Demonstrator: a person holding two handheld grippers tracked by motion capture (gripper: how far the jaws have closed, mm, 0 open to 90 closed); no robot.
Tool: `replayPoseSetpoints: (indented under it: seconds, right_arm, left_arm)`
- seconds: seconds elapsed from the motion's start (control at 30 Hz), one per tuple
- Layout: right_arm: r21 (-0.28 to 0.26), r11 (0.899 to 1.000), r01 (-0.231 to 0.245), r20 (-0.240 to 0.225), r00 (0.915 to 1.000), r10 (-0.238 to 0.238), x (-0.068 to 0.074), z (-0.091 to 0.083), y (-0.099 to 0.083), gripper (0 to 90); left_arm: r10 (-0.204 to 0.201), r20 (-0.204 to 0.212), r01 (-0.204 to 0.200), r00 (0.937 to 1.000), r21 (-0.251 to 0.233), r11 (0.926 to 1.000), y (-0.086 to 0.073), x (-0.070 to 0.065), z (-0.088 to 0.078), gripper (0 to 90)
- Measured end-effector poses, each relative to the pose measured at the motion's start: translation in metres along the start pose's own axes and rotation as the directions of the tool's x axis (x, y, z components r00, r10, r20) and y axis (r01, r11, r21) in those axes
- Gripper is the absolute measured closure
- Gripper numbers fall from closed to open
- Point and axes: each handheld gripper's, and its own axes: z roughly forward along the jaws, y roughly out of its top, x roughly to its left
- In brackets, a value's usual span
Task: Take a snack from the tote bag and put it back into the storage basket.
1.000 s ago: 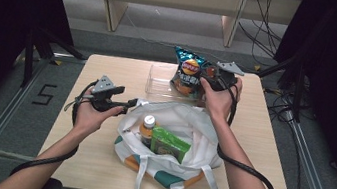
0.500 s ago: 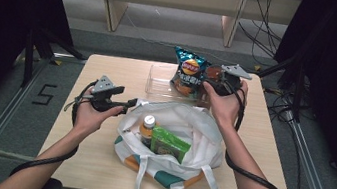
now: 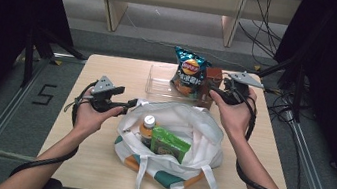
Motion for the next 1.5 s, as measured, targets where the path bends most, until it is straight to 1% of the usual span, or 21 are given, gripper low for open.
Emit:
replayPoseSetpoints:
  seconds: [0.03,0.17,0.23,0.43,0.5,0.53,0.57,0.63,0.67,0.7,0.73,0.93,0.97,1.0,1.17,1.2,1.27,1.3,1.37,1.4,1.5]
  right_arm:
    - [0.006,1.0,-0.011,-0.012,0.9999,0.011,0.002,-0.003,0.0,39.8]
    - [0.005,0.999,0.039,-0.061,0.9974,-0.038,0.006,-0.01,-0.006,46.0]
    - [0.008,1.0,0.029,-0.085,0.996,-0.028,0.01,-0.015,-0.01,48.4]
    - [0.012,0.998,0.063,-0.173,0.9831,-0.06,0.019,-0.026,-0.017,54.5]
    - [0.002,0.998,0.057,-0.185,0.9811,-0.056,0.021,-0.029,-0.02,56.9]
    - [0.027,0.998,0.05,-0.194,0.9801,-0.043,0.023,-0.032,-0.021,57.8]
    - [0.007,0.998,0.066,-0.219,0.9736,-0.063,0.023,-0.033,-0.022,59.4]
    - [0.013,0.997,0.07,-0.229,0.9711,-0.066,0.025,-0.039,-0.024,61.0]
    - [-0.004,0.995,0.098,-0.236,0.967,-0.096,0.024,-0.04,-0.024,61.5]
    - [0.005,0.998,0.07,-0.236,0.9695,-0.067,0.028,-0.043,-0.026,61.9]
    - [-0.005,0.995,0.095,-0.26,0.9611,-0.093,0.026,-0.044,-0.026,62.0]
    - [0.019,0.997,0.075,-0.333,0.9407,-0.064,0.034,-0.057,-0.032,63.0]
    - [-0.001,0.995,0.1,-0.34,0.9355,-0.094,0.034,-0.057,-0.033,63.5]
    - [0.015,0.997,0.08,-0.359,0.9309,-0.07,0.037,-0.06,-0.035,63.6]
    - [0.014,0.994,0.106,-0.403,0.9104,-0.092,0.044,-0.067,-0.038,63.7]
    - [0.027,0.995,0.095,-0.4,0.9134,-0.076,0.045,-0.069,-0.039,63.7]
    - [0.018,0.995,0.095,-0.414,0.9066,-0.079,0.046,-0.071,-0.039,63.5]
    - [0.025,0.996,0.083,-0.408,0.9105,-0.066,0.047,-0.073,-0.04,63.5]
    - [0.013,0.995,0.099,-0.413,0.9067,-0.084,0.047,-0.075,-0.04,63.4]
    - [0.023,0.997,0.076,-0.417,0.9067,-0.06,0.048,-0.076,-0.04,63.3]
    - [0.014,0.997,0.076,-0.427,0.9021,-0.063,0.05,-0.079,-0.041,63.3]
  left_arm:
    - [-0.001,0.0,0.001,1.0,0.001,1.0,0.0,0.0,0.0,26.6]
    - [-0.004,0.0,0.004,1.0,-0.001,1.0,-0.001,0.0,0.0,26.6]
    - [-0.004,0.0,0.004,1.0,-0.001,1.0,-0.001,0.0,0.0,26.7]
    - [-0.004,0.005,0.004,1.0,0.005,1.0,-0.003,-0.001,0.001,26.7]
    - [-0.005,0.005,0.005,1.0,0.004,1.0,-0.003,-0.002,0.001,26.8]
    - [-0.003,0.005,0.003,1.0,0.003,1.0,-0.003,-0.002,0.001,26.8]
    - [-0.004,0.005,0.004,1.0,0.003,1.0,-0.003,-0.002,0.001,26.8]
    - [-0.005,0.004,0.005,1.0,0.006,1.0,-0.004,-0.002,0.001,26.8]
    - [-0.01,0.003,0.01,0.9999,0.008,0.9999,-0.004,-0.002,0.001,26.8]
    - [-0.005,0.004,0.005,1.0,0.009,0.9999,-0.004,-0.002,0.001,26.8]
    - [-0.004,0.007,0.004,1.0,0.007,1.0,-0.005,-0.002,0.001,26.8]
    - [-0.017,0.002,0.017,0.9999,0.003,0.9999,-0.006,-0.003,0.0,27.0]
    - [-0.021,0.001,0.021,0.9998,0.003,0.9998,-0.007,-0.003,0.0,27.0]
    - [-0.023,0.002,0.023,0.9997,0.001,0.9997,-0.007,-0.003,0.0,27.1]
    - [-0.022,0.0,0.022,0.9998,-0.004,0.9998,-0.007,-0.002,0.0,27.1]
    - [-0.021,-0.004,0.021,0.9998,0.0,0.9998,-0.007,-0.002,-0.001,27.1]
    - [-0.019,-0.004,0.019,0.9998,-0.001,0.9998,-0.007,-0.003,-0.001,27.1]
    - [-0.018,-0.003,0.018,0.9998,0.0,0.9998,-0.007,-0.003,-0.001,27.1]
    - [-0.017,-0.002,0.017,0.9999,0.0,0.9999,-0.007,-0.003,-0.001,27.1]
    - [-0.017,-0.002,0.017,0.9999,0.001,0.9999,-0.007,-0.003,-0.001,27.1]
    - [-0.017,-0.003,0.017,0.9999,0.007,0.9998,-0.007,-0.003,-0.001,27.1]
